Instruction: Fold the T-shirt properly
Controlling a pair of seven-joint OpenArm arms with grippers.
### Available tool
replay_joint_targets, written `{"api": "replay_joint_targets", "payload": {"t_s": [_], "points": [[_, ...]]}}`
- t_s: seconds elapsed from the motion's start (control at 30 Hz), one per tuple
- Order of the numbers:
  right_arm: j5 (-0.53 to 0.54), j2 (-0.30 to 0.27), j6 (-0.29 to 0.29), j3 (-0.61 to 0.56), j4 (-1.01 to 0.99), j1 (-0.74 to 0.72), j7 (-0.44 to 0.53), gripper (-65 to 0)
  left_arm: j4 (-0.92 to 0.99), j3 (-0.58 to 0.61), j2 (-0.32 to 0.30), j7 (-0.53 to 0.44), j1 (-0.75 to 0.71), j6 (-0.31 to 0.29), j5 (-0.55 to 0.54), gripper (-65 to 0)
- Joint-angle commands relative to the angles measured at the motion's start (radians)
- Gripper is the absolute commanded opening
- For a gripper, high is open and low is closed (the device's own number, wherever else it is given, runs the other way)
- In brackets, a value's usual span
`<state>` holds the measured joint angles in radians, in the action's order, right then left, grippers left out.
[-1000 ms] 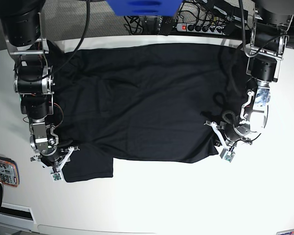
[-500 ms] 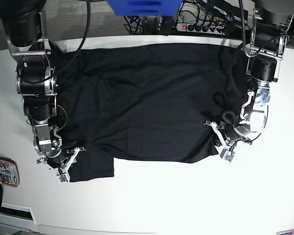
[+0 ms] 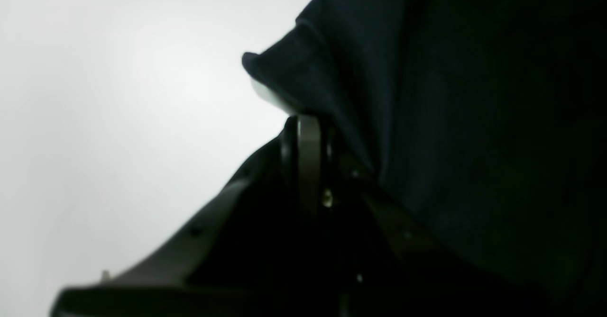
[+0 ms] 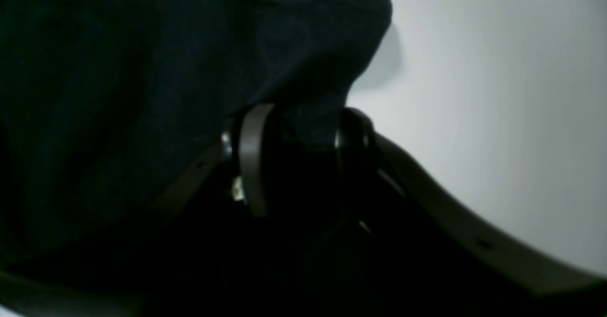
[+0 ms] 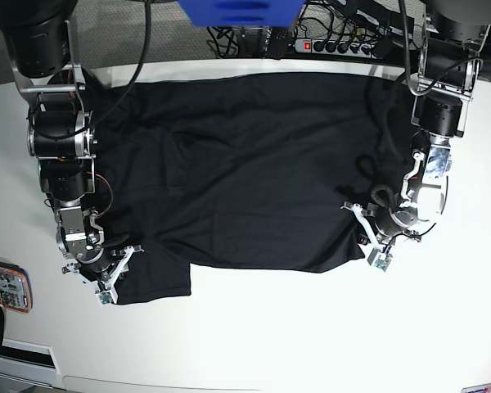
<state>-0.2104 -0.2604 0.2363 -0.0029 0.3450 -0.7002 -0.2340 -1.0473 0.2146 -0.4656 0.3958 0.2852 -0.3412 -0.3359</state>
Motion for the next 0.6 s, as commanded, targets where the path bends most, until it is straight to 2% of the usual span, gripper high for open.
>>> {"api": "replay_joint_targets", "payload": {"t_s": [0.0,0.27,0.33,0.47,0.57], "points": [[0.004,-0.006,0.007,-0.001,0.012,-0.029,0.002,-43.4,-0.012,-0.004,-0.011,0.012,0.013,0.000,0.005,-65.0],[0.004,0.019,0.007,-0.001,0.012,-0.028,0.002,-44.5,-0.012,-0.004,-0.009,0.012,0.013,0.000,0.005,-65.0],[0.004,0.023,0.007,-0.001,0.012,-0.028,0.002,-49.7,-0.012,-0.004,-0.009,0.012,0.013,0.000,0.005,-65.0],[0.004,0.037,0.007,-0.001,0.012,-0.028,0.002,-65.0,-0.012,-0.004,-0.009,0.012,0.013,0.000,0.005,-65.0],[0.004,0.039,0.007,-0.001,0.024,-0.028,0.002,-65.0,-0.012,-0.004,-0.009,0.012,0.013,0.000,0.005,-65.0]]}}
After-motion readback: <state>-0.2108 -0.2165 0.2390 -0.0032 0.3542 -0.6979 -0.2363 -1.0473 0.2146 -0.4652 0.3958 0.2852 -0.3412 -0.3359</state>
